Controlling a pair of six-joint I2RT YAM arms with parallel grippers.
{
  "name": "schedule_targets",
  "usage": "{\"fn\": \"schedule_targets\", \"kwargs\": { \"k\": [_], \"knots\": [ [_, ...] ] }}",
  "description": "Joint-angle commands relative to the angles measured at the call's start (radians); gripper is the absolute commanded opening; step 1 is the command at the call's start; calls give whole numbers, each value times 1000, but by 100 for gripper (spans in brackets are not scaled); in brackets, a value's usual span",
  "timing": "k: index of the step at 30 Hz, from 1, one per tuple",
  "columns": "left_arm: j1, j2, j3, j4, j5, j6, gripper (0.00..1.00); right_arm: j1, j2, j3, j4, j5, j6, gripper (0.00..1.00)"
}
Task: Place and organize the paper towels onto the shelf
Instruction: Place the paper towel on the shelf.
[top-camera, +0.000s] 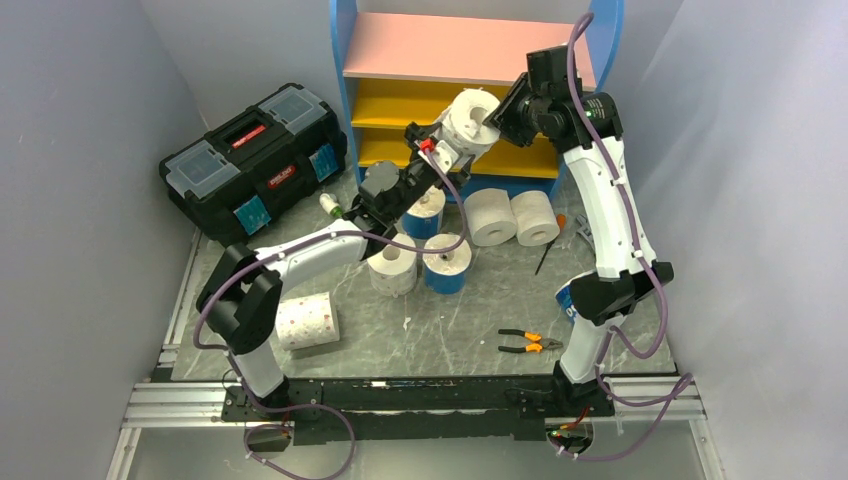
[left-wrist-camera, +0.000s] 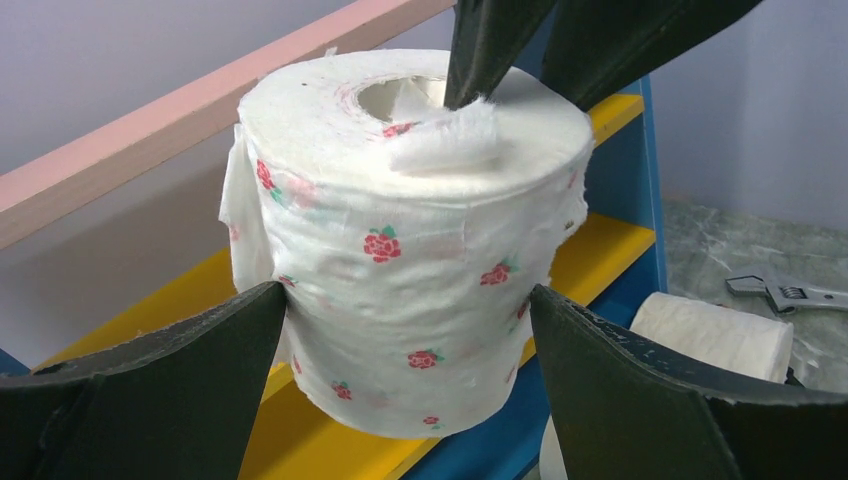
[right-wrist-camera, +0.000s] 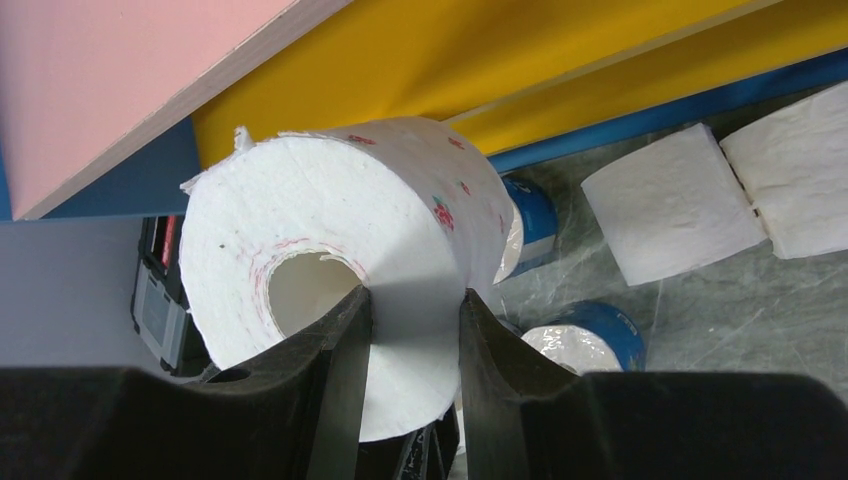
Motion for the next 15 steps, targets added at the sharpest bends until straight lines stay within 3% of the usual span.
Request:
{"fn": "schedule_targets", "kwargs": {
  "k": [1, 10, 15],
  "knots": [
    [-7, 23, 74, 41, -27, -21, 99, 6, -1, 55, 49, -12, 12, 0],
    [-7, 58, 98, 48, -35, -37, 100, 6, 21, 59, 57, -28, -1, 0],
    [-7, 65, 99, 52, -35, -46, 99, 5, 15, 47, 75, -44, -10, 14]
  ]
}}
